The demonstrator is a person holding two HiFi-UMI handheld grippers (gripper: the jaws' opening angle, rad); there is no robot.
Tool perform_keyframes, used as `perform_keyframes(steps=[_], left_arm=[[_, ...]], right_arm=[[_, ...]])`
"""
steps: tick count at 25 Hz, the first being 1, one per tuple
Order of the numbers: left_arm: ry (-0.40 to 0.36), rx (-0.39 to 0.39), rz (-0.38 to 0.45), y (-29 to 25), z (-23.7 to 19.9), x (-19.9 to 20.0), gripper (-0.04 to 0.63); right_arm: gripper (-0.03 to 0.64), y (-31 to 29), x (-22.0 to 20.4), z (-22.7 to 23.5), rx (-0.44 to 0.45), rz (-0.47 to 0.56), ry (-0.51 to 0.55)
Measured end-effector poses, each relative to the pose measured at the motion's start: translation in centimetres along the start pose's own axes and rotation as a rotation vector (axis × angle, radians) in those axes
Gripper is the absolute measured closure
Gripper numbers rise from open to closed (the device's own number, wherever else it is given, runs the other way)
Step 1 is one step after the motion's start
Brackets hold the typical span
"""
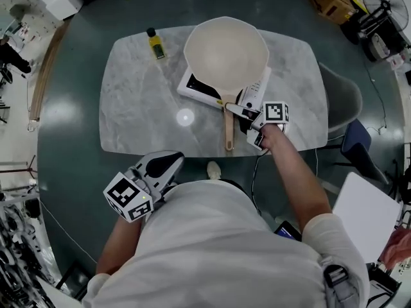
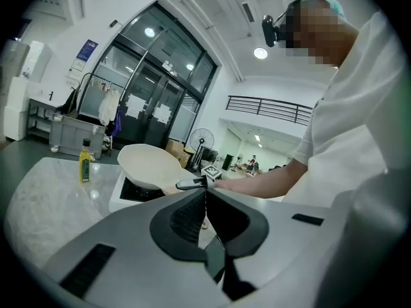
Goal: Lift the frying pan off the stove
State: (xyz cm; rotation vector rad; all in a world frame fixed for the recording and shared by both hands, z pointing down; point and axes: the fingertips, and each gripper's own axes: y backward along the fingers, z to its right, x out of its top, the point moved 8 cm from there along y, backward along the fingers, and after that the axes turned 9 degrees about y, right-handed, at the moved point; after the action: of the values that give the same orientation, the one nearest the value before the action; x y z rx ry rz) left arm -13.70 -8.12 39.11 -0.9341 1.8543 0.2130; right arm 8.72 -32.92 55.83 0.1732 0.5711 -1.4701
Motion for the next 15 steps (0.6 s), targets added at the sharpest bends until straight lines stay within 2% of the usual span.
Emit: perform_keyframes(steps=[3, 7, 15], left_arm=[[0.012, 0.061, 0.025, -0.9, 0.3, 0.5, 0.575], [0.036, 0.136, 0.046, -1.2, 0.4, 0.3, 0.575], [0.051, 0.218, 0.056, -1.5, 0.2, 0.7, 0.575]], right_arm=[[0.268, -1.7, 0.4, 0.7, 0.075, -0.038, -0.052], [0.278, -3.6, 0.8, 1.6, 0.124, -0.081, -0.094], [0.375, -6.2, 1.6, 2.0, 0.224, -0.092, -0.159]])
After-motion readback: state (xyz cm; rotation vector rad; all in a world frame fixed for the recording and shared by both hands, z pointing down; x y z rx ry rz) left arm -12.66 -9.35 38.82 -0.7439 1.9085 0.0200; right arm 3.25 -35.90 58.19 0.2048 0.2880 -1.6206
